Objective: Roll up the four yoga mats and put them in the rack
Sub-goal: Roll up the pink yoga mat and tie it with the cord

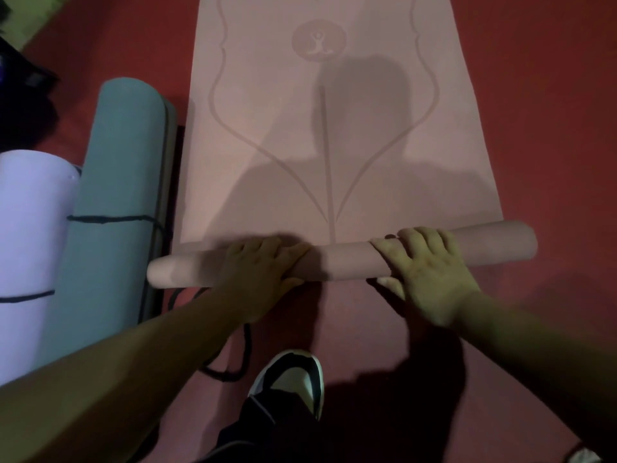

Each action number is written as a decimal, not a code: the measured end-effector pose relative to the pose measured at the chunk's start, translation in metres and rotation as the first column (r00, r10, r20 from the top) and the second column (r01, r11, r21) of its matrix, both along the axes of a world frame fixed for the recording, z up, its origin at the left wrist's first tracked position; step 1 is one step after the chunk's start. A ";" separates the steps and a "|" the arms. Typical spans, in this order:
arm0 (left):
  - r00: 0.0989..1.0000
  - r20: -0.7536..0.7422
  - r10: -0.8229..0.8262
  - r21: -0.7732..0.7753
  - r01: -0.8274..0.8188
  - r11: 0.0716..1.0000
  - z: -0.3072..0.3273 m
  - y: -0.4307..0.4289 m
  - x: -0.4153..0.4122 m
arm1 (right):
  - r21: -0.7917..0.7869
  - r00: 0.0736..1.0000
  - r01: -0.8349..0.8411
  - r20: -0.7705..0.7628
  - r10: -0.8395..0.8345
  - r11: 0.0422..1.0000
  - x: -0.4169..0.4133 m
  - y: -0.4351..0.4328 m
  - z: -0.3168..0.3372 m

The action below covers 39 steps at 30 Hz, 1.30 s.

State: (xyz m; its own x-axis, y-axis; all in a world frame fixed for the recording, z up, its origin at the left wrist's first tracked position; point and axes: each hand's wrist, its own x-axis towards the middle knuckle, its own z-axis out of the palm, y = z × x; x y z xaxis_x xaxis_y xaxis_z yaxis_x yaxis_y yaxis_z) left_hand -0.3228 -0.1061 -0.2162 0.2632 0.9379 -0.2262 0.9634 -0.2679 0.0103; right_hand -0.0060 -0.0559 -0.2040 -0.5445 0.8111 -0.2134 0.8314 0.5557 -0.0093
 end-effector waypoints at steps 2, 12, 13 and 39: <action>0.999 0.022 -0.044 -0.094 0.046 0.994 0.002 0.008 -0.004 | 0.065 0.999 0.005 -0.054 -0.002 0.998 0.003 -0.006 -0.005; 0.999 0.035 -0.024 0.149 0.018 0.989 0.000 -0.006 0.000 | -0.068 0.982 -0.097 0.158 0.107 0.993 -0.011 0.042 0.012; 0.999 0.048 -0.017 0.130 0.011 0.991 -0.001 -0.005 0.000 | -0.094 0.973 -0.108 0.193 0.125 0.990 -0.014 0.043 0.016; 0.989 0.132 -0.066 0.006 0.066 0.998 0.010 -0.061 0.026 | -0.322 0.987 0.108 0.144 -0.064 0.941 0.016 -0.056 0.014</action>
State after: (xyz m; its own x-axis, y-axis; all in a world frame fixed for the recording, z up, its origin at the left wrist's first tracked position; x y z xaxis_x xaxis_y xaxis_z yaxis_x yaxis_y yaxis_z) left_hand -0.2968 -0.1668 -0.2060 0.3522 0.9176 -0.1842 0.9337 -0.3311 0.1360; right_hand 0.0098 -0.1118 -0.1903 -0.4254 0.7270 -0.5389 0.8822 0.4660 -0.0676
